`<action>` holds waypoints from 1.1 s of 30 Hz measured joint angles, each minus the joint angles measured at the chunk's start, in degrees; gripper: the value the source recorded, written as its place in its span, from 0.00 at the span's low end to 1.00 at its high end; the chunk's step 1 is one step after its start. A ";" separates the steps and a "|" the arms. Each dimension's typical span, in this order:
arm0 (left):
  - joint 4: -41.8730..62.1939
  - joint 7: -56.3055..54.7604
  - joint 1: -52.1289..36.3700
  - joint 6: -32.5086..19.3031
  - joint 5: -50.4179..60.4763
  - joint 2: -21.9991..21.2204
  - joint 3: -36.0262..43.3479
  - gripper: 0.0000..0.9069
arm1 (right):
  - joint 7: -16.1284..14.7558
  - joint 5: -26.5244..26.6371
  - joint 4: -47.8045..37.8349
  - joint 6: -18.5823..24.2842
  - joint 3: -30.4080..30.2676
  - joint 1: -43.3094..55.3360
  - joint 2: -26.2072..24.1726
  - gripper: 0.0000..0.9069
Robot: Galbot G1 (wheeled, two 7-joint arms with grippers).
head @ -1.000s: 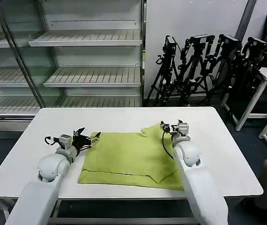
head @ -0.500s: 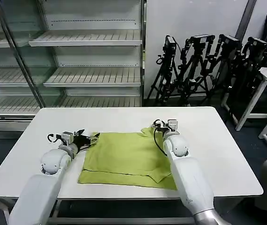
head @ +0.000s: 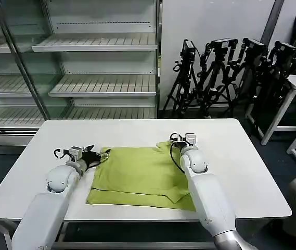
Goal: Fold and organize the clothes.
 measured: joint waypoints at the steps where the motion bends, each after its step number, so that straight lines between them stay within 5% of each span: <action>1: 0.01 0.15 -0.03 -0.02 0.00 0.00 0.03 0.01 | -0.01 0.09 0.00 -0.04 0.00 0.01 -0.04 0.00; 33: -3.09 0.46 1.69 -1.58 -1.22 0.93 -0.14 0.01 | -3.20 2.10 6.31 -0.10 -0.78 -2.75 -2.64 0.00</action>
